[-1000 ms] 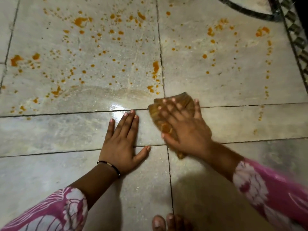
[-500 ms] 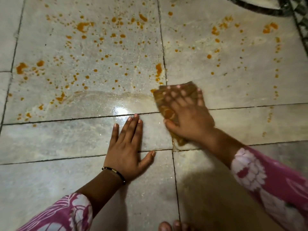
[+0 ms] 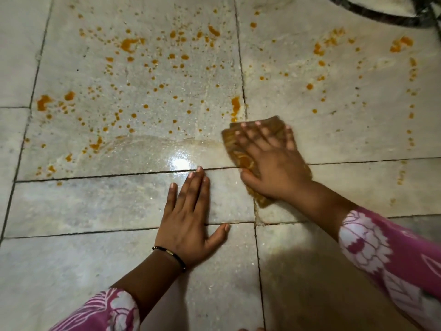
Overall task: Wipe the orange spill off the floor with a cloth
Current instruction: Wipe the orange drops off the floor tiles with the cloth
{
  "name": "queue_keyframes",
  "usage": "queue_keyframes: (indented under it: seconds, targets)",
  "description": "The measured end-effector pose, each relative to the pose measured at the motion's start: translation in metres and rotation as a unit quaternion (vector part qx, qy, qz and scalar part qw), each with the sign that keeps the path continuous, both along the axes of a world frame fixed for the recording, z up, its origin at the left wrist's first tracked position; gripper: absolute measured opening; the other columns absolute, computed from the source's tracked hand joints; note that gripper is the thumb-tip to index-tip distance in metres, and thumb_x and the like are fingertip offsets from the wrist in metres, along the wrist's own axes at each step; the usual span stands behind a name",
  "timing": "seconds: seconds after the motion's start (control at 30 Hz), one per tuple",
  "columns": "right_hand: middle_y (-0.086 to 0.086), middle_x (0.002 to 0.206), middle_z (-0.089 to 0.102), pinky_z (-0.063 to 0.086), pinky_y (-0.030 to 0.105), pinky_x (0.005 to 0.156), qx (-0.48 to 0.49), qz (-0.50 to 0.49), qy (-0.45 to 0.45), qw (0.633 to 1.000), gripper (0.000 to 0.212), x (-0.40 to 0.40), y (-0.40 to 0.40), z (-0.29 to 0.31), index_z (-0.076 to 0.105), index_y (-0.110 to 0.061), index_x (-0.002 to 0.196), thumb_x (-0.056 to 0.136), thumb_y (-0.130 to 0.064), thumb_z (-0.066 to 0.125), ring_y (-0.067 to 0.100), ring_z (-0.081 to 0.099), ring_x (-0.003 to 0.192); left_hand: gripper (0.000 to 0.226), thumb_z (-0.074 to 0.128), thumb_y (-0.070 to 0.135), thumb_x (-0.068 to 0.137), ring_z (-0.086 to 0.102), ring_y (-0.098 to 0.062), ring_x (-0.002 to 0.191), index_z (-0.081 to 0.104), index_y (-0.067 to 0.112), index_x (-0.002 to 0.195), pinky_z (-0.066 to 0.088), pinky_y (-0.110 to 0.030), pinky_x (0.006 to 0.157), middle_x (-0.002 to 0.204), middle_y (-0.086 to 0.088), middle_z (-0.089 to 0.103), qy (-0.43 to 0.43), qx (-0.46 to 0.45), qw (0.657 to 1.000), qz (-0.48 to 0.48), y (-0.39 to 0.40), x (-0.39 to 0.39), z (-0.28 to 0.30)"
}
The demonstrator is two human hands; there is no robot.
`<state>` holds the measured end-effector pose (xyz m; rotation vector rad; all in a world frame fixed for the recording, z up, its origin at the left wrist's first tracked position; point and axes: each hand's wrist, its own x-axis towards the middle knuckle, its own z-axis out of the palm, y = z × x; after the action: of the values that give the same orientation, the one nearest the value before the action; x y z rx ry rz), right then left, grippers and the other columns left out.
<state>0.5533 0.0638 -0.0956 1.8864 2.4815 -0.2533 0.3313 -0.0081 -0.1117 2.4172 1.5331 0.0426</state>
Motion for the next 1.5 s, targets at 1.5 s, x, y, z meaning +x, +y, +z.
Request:
queue_keyframes:
  seconds: [1.5]
  targets:
    - [-0.002,0.154,0.029,0.007,0.052,0.113,-0.014,-0.167,-0.024,0.986,0.077,0.117,-0.078,0.002,0.025,-0.029,0.148,0.077,-0.055,0.034,0.019,0.019,0.143,0.095,0.034,0.068,0.084,0.003,-0.029,0.148,0.013,0.005,0.151,0.010,-0.046,0.116,0.159,-0.016,0.004,0.003,-0.007,1.000,0.007,-0.002,-0.002,-0.001]
